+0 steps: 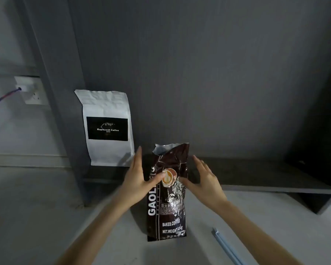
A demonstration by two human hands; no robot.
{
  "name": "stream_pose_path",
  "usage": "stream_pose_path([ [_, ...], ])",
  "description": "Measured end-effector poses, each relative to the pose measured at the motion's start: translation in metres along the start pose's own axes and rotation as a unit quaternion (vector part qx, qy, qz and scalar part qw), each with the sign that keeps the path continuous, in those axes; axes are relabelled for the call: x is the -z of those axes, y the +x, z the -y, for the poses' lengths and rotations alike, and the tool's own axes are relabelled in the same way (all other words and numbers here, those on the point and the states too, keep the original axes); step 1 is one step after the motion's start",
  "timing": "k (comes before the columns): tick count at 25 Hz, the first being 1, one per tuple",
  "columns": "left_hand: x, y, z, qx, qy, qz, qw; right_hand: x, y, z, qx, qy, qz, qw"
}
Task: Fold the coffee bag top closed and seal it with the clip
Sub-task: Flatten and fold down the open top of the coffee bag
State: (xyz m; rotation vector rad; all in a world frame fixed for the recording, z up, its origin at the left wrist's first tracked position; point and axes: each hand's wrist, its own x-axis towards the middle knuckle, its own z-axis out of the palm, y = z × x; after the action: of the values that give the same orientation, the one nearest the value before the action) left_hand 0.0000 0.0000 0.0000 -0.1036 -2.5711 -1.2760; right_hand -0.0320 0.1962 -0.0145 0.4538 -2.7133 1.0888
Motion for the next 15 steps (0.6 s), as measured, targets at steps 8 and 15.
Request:
stream_pose_path([
  [8, -0.024, -0.002, 0.012, -0.036, -0.121, 0.046, 0.991, -0.029, -0.001, 0.000, -0.014, 0.111, -0.014, 0.994],
  [15, -0.031, -0.011, 0.010, -0.025, -0.119, 0.011, 0.993, -0.035, -0.016, -0.002, -0.056, 0.173, -0.031, 0.983],
])
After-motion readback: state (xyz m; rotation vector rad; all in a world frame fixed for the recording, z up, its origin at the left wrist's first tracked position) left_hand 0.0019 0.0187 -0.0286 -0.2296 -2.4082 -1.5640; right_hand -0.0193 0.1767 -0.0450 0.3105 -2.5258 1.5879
